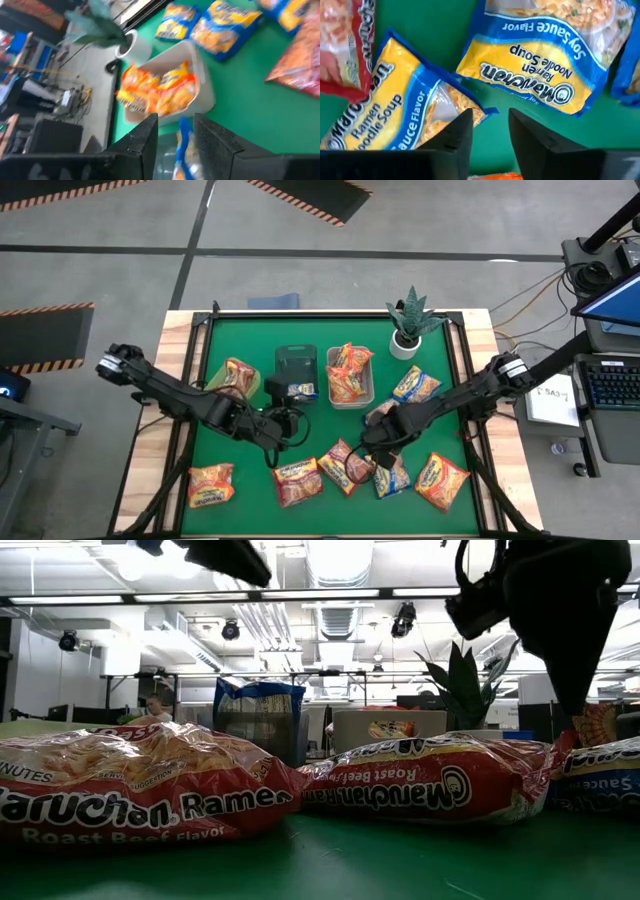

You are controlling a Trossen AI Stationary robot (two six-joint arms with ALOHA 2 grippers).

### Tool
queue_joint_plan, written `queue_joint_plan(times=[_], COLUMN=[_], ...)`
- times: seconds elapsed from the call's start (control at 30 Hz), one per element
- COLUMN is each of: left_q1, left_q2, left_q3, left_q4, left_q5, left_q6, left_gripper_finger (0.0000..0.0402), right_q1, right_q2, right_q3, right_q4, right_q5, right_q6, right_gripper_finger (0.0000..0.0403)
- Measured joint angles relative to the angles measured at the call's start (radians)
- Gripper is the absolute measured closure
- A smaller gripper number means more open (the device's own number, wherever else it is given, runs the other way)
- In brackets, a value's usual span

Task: Sort Maruchan noodles
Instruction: Put the blue noodle pack into the black bin

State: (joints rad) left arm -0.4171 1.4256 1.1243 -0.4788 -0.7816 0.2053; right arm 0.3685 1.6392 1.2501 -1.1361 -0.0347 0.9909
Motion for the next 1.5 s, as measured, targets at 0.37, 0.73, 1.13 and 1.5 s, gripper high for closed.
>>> queue_joint_plan(times=[0.37, 0.73, 1.13, 1.5], left_q1=[-0.009, -0.01, -0.008, -0.008], left_q2=[-0.259, -0.32, -0.281, -0.275], left_q3=[-0.167, -0.211, -0.211, -0.211], left_q4=[0.101, 0.154, 0.189, 0.218], left_q5=[-0.039, -0.039, -0.04, -0.041], left_q6=[-0.081, -0.081, -0.025, -0.004], left_gripper_finger=[0.0326, 0.0326, 0.0326, 0.0326], right_q1=[-0.005, -0.042, -0.049, -0.049], right_q2=[0.028, 0.189, 0.211, 0.16], right_q3=[0.0, 0.005, 0.005, 0.003], right_q4=[0.099, 0.124, 0.118, 0.12], right_q5=[0.154, 0.222, 0.224, 0.205], right_q6=[0.168, 0.142, 0.148, 0.115], right_gripper_finger=[0.0144, 0.0128, 0.0248, 0.0362])
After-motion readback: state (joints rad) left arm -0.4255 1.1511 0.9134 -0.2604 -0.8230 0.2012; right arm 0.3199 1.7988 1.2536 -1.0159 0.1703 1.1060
